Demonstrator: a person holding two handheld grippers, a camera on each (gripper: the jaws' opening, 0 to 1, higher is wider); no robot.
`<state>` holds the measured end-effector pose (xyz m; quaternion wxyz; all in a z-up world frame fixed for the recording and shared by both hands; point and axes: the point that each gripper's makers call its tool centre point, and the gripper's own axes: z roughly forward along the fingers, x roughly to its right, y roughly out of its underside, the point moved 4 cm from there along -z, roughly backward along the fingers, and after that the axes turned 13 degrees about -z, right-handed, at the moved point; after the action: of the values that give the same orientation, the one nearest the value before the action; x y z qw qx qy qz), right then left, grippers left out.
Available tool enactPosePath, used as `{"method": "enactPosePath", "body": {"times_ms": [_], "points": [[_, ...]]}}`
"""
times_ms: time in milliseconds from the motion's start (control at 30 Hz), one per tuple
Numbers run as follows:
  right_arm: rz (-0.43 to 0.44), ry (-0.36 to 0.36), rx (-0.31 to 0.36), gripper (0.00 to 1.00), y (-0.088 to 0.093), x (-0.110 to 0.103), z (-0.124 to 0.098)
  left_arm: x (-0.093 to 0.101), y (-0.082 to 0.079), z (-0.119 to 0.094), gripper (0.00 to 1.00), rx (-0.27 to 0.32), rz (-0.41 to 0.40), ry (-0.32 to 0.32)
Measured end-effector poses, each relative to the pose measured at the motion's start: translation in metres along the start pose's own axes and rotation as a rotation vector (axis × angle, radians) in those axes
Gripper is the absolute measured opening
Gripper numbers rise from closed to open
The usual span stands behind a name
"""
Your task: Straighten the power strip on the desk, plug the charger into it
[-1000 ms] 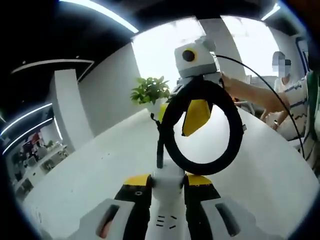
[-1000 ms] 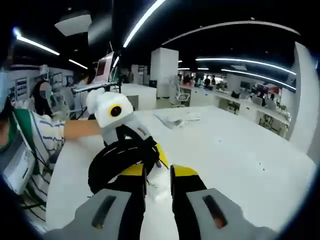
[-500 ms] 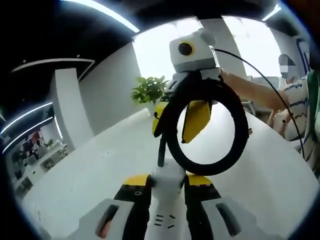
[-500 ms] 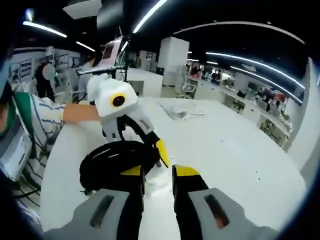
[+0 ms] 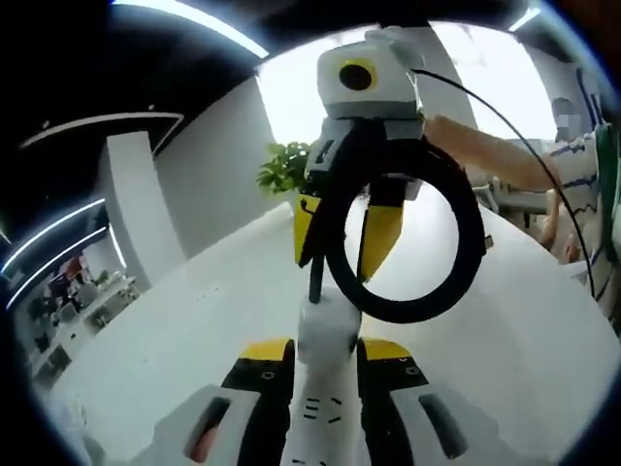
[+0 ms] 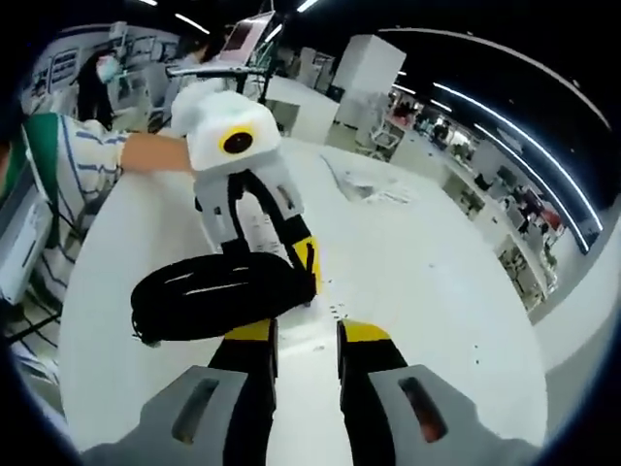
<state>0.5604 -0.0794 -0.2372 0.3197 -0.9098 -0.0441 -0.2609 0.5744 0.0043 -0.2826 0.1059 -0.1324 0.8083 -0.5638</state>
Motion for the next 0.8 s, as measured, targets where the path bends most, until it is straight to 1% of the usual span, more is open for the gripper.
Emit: {"method": "enactPosePath", "body": {"times_ms": [67, 133, 267, 333, 433, 633, 667, 800], "points": [[-0.027, -0.01, -0.027, 0.23, 0.0, -0.001, 0.003, -0.001, 0.0, -0.006, 0.25, 0.008, -0.007, -0.009], [-0.045, -0.023, -0.028, 0.23, -0.002, -0.003, 0.005, -0.002, 0.0, -0.016, 0.25, 0.017, -0.005, -0.021], [-0.105, -0.046, -0.063, 0.23, -0.005, -0.003, 0.007, -0.002, 0.005, -0.039, 0.26, 0.041, -0.003, -0.051], [-0.118, -0.056, -0.081, 0.24, -0.005, -0.001, 0.009, -0.001, 0.007, -0.05, 0.25, 0.053, -0.008, -0.058], [-0.146, -0.071, -0.09, 0.24, -0.009, 0.0, 0.011, -0.003, 0.011, -0.064, 0.25, 0.067, -0.013, -0.078], [-0.189, -0.114, -0.117, 0.24, -0.014, 0.0, 0.016, -0.01, 0.017, -0.094, 0.25, 0.115, -0.044, -0.119], [-0.199, -0.121, -0.127, 0.24, -0.015, 0.0, 0.017, -0.012, 0.018, -0.097, 0.25, 0.117, -0.048, -0.127], [-0.249, -0.154, -0.204, 0.23, -0.012, -0.003, 0.025, -0.019, 0.024, -0.109, 0.25, 0.136, -0.072, -0.16]]}}
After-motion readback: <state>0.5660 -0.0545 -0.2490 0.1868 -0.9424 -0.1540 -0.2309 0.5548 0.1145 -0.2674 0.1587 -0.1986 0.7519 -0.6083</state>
